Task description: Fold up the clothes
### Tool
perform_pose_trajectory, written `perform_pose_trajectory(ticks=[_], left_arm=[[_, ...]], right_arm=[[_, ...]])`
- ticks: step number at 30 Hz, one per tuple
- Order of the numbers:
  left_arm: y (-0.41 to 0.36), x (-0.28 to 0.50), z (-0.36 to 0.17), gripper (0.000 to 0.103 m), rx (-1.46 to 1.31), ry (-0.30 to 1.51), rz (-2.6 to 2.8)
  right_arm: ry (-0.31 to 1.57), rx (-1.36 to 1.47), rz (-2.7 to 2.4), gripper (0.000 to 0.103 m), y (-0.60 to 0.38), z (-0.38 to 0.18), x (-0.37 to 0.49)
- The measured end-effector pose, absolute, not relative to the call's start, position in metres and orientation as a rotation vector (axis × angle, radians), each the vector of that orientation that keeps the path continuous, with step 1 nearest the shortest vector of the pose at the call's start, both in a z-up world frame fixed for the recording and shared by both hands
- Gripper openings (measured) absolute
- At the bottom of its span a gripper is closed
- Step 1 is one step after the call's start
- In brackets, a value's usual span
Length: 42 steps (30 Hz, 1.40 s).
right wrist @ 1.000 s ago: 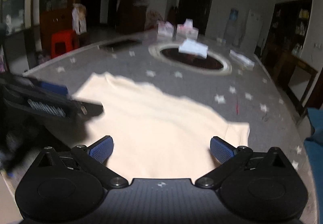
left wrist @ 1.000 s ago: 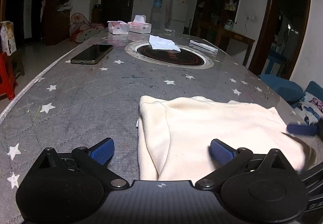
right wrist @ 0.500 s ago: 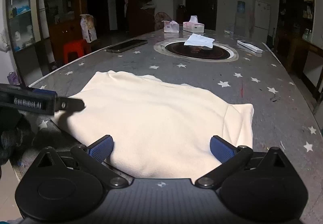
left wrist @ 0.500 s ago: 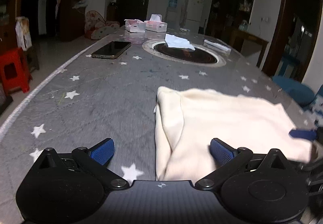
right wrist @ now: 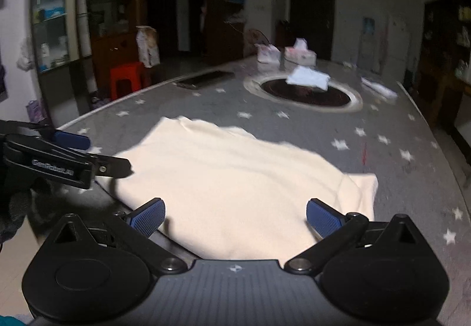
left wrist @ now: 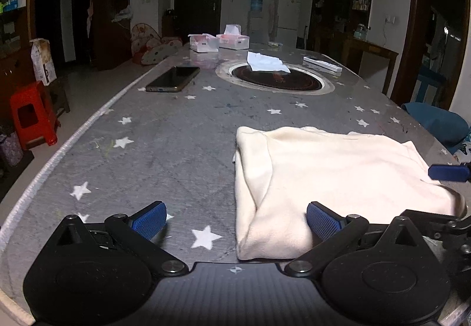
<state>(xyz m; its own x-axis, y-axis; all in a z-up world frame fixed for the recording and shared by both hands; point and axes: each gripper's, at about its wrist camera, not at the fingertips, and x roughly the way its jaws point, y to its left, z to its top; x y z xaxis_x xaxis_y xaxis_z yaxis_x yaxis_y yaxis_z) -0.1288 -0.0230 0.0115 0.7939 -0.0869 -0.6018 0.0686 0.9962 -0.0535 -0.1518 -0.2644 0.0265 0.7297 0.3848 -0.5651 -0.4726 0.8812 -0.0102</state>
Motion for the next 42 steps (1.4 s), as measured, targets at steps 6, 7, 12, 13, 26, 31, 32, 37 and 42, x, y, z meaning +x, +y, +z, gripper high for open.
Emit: perform_pose_trajectory(ticks=[6,7,12,13,26,31,32,37,42], left_arm=[[-0.010,-0.134,0.015,0.102,-0.033,0.638,-0.072],[-0.006,-0.135,0.017,0.102,-0.042,0.637,-0.072],[0.014,-0.136,0.021,0.089,-0.108,0.633,-0.059],[0.019,-0.137,0.022,0.087,-0.123,0.633,-0.059],[0.053,-0.121,0.032,0.089,-0.388,0.680,-0.161],[0.052,-0.107,0.024,0.091,-0.510,0.742,-0.202],[0.052,-0.105,0.022,0.091,-0.534,0.755,-0.208],[0.047,-0.099,0.016,0.091,-0.611,0.789,-0.238],[0.043,-0.098,0.014,0.089,-0.687,0.809,-0.259]], right_arm=[[0.597,-0.245,0.572,0.101,-0.236,0.029,-0.161],[0.590,-0.266,0.596,0.100,-0.229,0.031,-0.163],[0.564,-0.388,0.705,0.088,-0.190,0.036,-0.167],[0.565,-0.403,0.719,0.086,-0.183,0.035,-0.166],[0.547,-0.561,0.774,0.031,-0.126,0.019,-0.160],[0.569,-0.452,0.783,0.015,-0.142,0.030,-0.153],[0.572,-0.432,0.790,0.013,-0.145,0.032,-0.152],[0.578,-0.314,0.835,0.006,-0.165,0.049,-0.154],[0.555,-0.275,0.866,0.001,-0.173,0.065,-0.160]])
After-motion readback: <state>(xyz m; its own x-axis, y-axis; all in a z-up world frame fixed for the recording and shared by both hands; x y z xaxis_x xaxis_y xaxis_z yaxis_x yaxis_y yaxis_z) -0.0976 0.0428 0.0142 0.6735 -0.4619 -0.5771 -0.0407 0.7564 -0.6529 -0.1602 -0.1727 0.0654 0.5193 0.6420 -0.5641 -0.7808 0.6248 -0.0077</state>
